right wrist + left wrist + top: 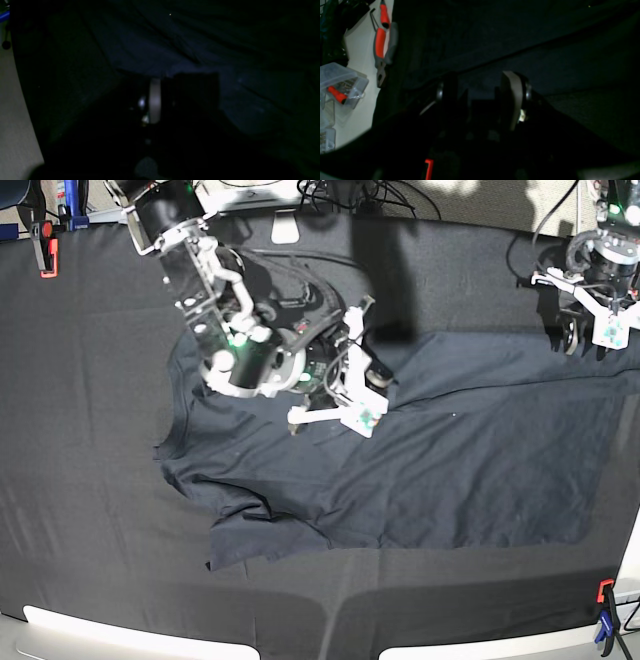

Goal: Layout the t-shirt on the table in an organized manner, then fold the t-shirt properly
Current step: 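Lift the grasped shirt edge with the right gripper and fold it inward, then release the shirt and raise the right gripper away toward its base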

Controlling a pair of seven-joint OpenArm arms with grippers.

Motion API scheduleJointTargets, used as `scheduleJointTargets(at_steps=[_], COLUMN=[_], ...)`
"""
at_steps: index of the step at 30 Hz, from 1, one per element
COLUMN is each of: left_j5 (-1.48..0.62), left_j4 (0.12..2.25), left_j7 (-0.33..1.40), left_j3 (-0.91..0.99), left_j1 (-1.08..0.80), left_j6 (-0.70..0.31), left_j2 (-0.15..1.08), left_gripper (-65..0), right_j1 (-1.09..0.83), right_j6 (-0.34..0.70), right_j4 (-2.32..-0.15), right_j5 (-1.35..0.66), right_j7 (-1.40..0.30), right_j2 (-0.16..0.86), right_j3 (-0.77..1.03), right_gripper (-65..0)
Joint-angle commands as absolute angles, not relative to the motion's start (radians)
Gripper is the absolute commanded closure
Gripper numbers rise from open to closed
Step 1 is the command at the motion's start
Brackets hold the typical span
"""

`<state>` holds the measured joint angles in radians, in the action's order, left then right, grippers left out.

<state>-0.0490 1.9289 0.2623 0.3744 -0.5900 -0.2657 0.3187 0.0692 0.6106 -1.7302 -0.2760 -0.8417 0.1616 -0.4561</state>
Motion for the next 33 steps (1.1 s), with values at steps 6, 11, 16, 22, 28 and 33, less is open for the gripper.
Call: scheduleJointTargets(at_steps=[6,11,16,22,28,33], left_j5=[-0.054,-0.054,-0.054,-0.054,-0.054,-0.054], left_j4=[1.947,1.947,1.944,1.943,1.943,1.943], left_j7=[0.238,0.238,0.238,0.237,0.237,0.237], left_j3=[0.383,0.383,0.383,0.383,0.383,0.383], left_j1=[-0.593,-0.593,-0.593,-0.593,-0.592,-0.593], left_j6=[-0.258,-0.258,-0.258,-0.258,-0.258,-0.258], left_j2=[0.330,0.330,0.330,0.330,0.330,0.330], left_gripper=[-26.2,-26.2,-26.2,-26.2,-26.2,-26.2], right_j1=[0.089,0.088,0.043,-0.123,-0.275,-0.330], right_j6=[0.622,0.629,0.629,0.629,0.628,0.618], right_j4=[-1.752,-1.819,-1.965,-2.080,-2.111,-2.099], right_j5=[-0.292,-0.292,-0.291,-0.361,-0.393,-0.397], right_j7=[-0.817,-0.885,-1.006,-1.076,-1.122,-1.105], right_j2=[0.158,0.158,0.167,0.184,0.247,0.249], right_j3=[-0.454,-0.451,-0.388,-0.154,0.067,0.200], right_gripper=[-22.9,-22.7,-22.7,-22.7,-22.7,-22.7])
